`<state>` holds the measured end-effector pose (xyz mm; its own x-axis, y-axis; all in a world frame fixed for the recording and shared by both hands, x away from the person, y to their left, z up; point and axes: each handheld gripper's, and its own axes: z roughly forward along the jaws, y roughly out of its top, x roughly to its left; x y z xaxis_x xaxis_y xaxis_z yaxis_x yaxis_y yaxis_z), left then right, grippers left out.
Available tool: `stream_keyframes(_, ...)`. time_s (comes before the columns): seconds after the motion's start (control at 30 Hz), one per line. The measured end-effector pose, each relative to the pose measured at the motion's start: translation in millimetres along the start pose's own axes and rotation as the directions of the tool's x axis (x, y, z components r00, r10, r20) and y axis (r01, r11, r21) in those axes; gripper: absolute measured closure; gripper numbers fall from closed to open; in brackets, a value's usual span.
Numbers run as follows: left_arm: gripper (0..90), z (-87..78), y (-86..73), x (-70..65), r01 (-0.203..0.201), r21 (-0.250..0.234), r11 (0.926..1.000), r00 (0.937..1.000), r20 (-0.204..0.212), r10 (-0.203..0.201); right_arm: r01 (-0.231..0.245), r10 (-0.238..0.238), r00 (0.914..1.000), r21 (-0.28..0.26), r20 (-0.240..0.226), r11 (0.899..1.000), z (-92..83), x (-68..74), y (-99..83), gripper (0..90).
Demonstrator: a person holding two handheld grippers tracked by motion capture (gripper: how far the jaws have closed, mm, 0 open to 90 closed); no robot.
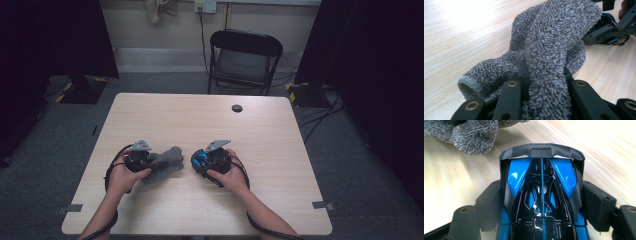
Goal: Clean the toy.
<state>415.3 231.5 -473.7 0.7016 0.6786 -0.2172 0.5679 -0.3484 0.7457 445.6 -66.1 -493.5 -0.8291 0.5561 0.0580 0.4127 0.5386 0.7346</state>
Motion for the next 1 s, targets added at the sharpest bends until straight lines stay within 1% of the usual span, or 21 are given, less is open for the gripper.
stream_keyframes(0.07, 72.2, -0.4, 1.3, -0.3, -0.008, -0.003, 1.0, 1.0, -0.003, 0.008, 0.005, -0.005, 1.0, -0.004, -0.006, 1.0, -4.8, -0.9, -1.6, 25.9)
stream_keyframes(0.13, 72.2, -0.8, 2.4, -1.2, -0.001, -0.011, 0.9999, 1.0, -0.001, 0.001, -0.002, 0.002, 0.9999, -0.007, -0.016, 1.0, -8.5, -2.4, -3.0, 25.9)
stream_keyframes(0.17, 72.2, -0.8, 2.4, -1.2, -0.001, -0.011, 0.9999, 1.0, -0.001, 0.001, -0.004, 0.004, 0.9999, -0.019, -0.012, 1.0, -11.1, -3.1, -3.5, 25.9)
stream_keyframes(0.2, 72.1, -1.5, 3.4, -2.3, -0.004, -0.014, 0.9999, 1.0, 0.0, 0.004, -0.013, 0.013, 0.9996, -0.024, -0.026, 1.0, -13.6, -4.4, -3.5, 25.8)
stream_keyframes(0.23, 72.2, -1.6, 3.9, -2.9, -0.003, -0.016, 0.9999, 1.0, 0.003, 0.003, -0.021, 0.02, 0.9994, -0.034, -0.03, 0.999, -16.5, -5.1, -3.3, 25.9)
stream_keyframes(0.27, 72.2, -1.9, 4.6, -3.0, -0.008, -0.014, 0.9999, 1.0, 0.003, 0.008, -0.024, 0.022, 0.9994, -0.045, -0.028, 0.999, -19.7, -5.4, -2.4, 25.9)
stream_keyframes(0.33, 72.2, -2.2, 5.9, -3.9, -0.004, -0.018, 0.9998, 0.9999, 0.012, 0.004, -0.027, 0.024, 0.999, -0.059, -0.037, 0.998, -25.6, -6.5, 0.4, 25.9)
stream_keyframes(0.43, 72.2, -2.1, 9.3, -5.6, -0.009, -0.018, 0.9998, 0.9999, 0.011, 0.009, -0.034, 0.03, 0.9982, -0.083, -0.053, 0.996, -33.7, -7.9, 4.6, 25.9)
stream_keyframes(0.5, 72.3, -1.9, 10.8, -6.6, -0.008, -0.021, 0.9997, 0.9999, 0.011, 0.009, -0.032, 0.027, 0.9981, -0.083, -0.056, 0.996, -36.0, -7.8, 6.3, 25.9)
stream_keyframes(0.57, 72.4, -3.0, 18.8, -9.0, -0.01, -0.026, 0.9996, 0.9999, 0.012, 0.01, -0.024, 0.019, 0.9987, -0.093, -0.048, 0.995, -41.4, -7.6, 9.7, 25.9)
stream_keyframes(0.67, 72.4, -6.2, 33.2, -11.2, -0.016, -0.038, 0.9991, 0.9999, -0.003, 0.016, -0.02, 0.014, 0.9984, -0.101, -0.054, 0.995, -46.2, -6.6, 13.2, 25.9)
stream_keyframes(0.7, 72.4, -7.3, 39.0, -12.2, -0.021, -0.043, 0.9989, 0.9997, -0.009, 0.021, -0.019, 0.012, 0.9979, -0.104, -0.063, 0.994, -47.8, -6.0, 14.7, 25.9)
stream_keyframes(0.73, 72.5, -8.1, 45.1, -13.2, -0.027, -0.041, 0.9988, 0.9995, -0.017, 0.026, -0.023, 0.015, 0.9974, -0.112, -0.07, 0.993, -49.4, -5.2, 16.0, 25.9)
stream_keyframes(0.8, 72.5, -7.4, 56.1, -15.5, -0.037, -0.036, 0.9987, 0.9986, -0.038, 0.036, -0.015, 0.005, 0.9967, -0.121, -0.081, 0.993, -52.6, -2.2, 19.2, 25.9)
stream_keyframes(0.87, 72.5, -4.1, 65.3, -17.5, -0.032, -0.026, 0.9992, 0.9974, -0.065, 0.03, -0.009, -0.004, 0.9955, -0.135, -0.095, 0.991, -55.3, 2.1, 23.0, 25.9)
stream_keyframes(0.9, 72.5, -1.4, 69.2, -18.5, -0.038, -0.022, 0.9991, 0.9964, -0.076, 0.036, -0.004, -0.01, 0.9947, -0.137, -0.102, 0.991, -56.5, 4.5, 25.2, 25.9)
stream_keyframes(0.93, 72.5, 1.5, 72.7, -20.1, -0.038, -0.022, 0.999, 0.9966, -0.074, 0.036, 0.005, -0.019, 0.9946, -0.137, -0.102, 0.991, -57.4, 7.4, 27.6, 25.9)
stream_keyframes(0.97, 72.5, 1.5, 72.7, -20.1, -0.038, -0.022, 0.999, 0.9966, -0.074, 0.036, 0.005, -0.019, 0.9946, -0.137, -0.102, 0.991, -57.4, 7.4, 27.6, 25.9)
stream_keyframes(1.0, 72.5, 8.1, 78.1, -23.4, -0.035, -0.03, 0.9989, 0.9976, -0.062, 0.033, 0.01, -0.026, 0.9934, -0.136, -0.112, 0.991, -56.6, 10.7, 31.0, 25.9)
